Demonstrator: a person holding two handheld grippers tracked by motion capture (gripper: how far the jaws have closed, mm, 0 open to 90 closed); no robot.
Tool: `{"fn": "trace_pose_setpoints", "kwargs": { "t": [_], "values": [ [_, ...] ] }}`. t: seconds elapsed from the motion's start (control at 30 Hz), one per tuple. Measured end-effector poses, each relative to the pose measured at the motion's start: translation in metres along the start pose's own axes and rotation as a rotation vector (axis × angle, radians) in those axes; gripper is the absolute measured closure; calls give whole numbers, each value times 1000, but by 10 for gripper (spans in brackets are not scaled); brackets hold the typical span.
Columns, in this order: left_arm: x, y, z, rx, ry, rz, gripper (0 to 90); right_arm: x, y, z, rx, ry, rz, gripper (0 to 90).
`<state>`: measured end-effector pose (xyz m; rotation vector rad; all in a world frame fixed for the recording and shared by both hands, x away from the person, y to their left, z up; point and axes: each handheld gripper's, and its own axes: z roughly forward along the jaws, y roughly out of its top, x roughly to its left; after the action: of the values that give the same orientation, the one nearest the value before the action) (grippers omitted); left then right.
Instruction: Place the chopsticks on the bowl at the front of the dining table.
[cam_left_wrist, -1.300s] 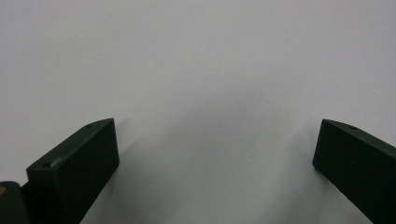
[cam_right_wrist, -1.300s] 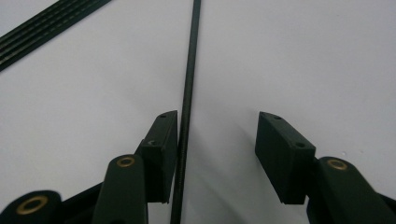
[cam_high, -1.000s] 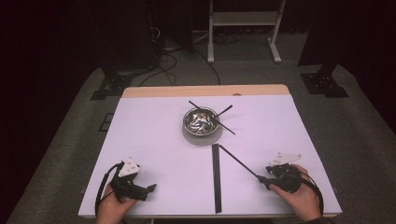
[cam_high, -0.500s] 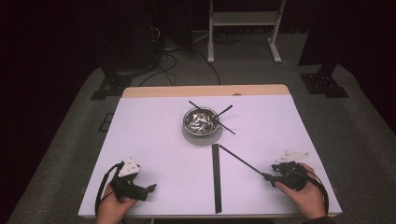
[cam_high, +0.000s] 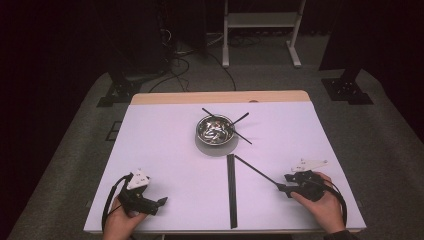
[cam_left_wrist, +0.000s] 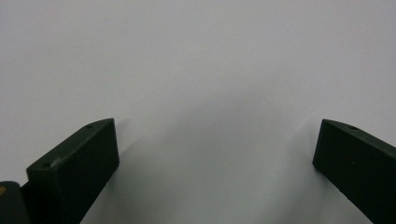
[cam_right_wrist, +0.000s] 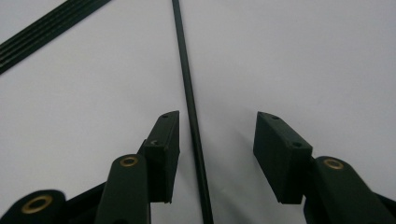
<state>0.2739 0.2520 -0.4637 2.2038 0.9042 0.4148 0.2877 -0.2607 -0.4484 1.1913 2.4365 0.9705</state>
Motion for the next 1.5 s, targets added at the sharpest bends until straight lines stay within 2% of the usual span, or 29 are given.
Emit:
{"fn": "trace_pose_setpoints", "kwargs": {
  "t": [0.3, 0.53, 0.9, 1.5],
  "values": [
    [0, 0, 0, 0, 0, 0, 0, 0, 12, 10, -35, 36, -8, 545],
    [0, 0, 0, 0, 0, 0, 0, 4, 21, 19, -40, 65, -23, 582],
    [0, 0, 0, 0, 0, 0, 0, 7, 34, 32, -62, 83, -34, 635],
    [0, 0, 0, 0, 0, 0, 0, 10, 48, 48, -43, 102, -47, 769]
  ]
}}
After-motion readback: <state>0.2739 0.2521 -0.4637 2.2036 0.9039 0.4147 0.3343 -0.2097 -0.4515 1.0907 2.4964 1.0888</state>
